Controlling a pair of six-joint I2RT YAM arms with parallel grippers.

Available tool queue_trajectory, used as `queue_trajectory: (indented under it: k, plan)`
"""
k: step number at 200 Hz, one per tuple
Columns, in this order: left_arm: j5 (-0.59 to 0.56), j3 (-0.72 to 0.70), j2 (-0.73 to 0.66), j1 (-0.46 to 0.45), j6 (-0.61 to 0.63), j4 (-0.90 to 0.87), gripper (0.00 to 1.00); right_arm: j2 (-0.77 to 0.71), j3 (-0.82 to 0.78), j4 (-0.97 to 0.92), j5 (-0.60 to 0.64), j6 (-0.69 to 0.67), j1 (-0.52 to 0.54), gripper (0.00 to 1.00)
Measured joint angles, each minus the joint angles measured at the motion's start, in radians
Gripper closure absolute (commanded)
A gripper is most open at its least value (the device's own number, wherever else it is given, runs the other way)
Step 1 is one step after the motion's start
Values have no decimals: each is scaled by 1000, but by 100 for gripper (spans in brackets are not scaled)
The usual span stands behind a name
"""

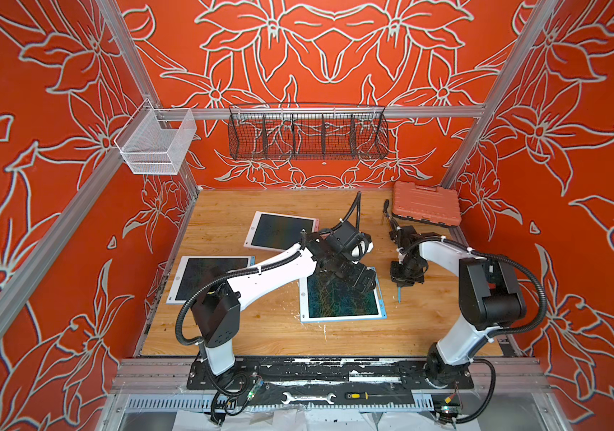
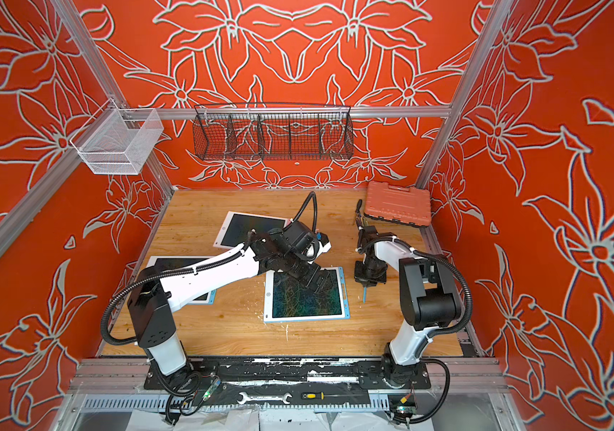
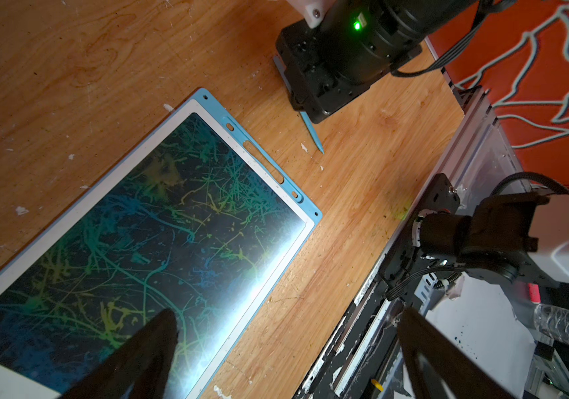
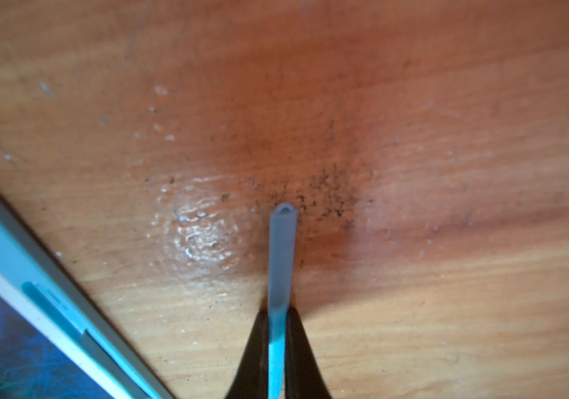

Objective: Place the stylus back onto the writing tablet
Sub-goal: Pick up the stylus from the center of the board.

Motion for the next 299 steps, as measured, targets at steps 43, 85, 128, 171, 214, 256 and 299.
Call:
queue_trajectory:
  k: [43, 85, 128, 171, 214, 256, 299]
  plan:
    - [-2, 0, 0, 0, 0, 0, 3, -5, -5, 0, 1, 2, 0, 96]
    - [-4, 0, 0, 0, 0, 0, 3, -10, -10, 0, 0, 6, 0, 96]
    - [-4, 0, 0, 0, 0, 0, 3, -21, -24, 0, -5, 14, 0, 96]
    - [-4, -7, 0, 0, 0, 0, 3, -41, -37, 3, -5, 29, 0, 96]
    - [-5, -7, 0, 0, 1, 0, 3, -42, -37, 2, -5, 35, -1, 97]
    - [-10, -7, 0, 0, 2, 0, 3, -41, -37, 1, -4, 39, -1, 97]
    - [-14, -7, 0, 0, 4, 0, 3, -26, -24, -13, -1, 47, -1, 96]
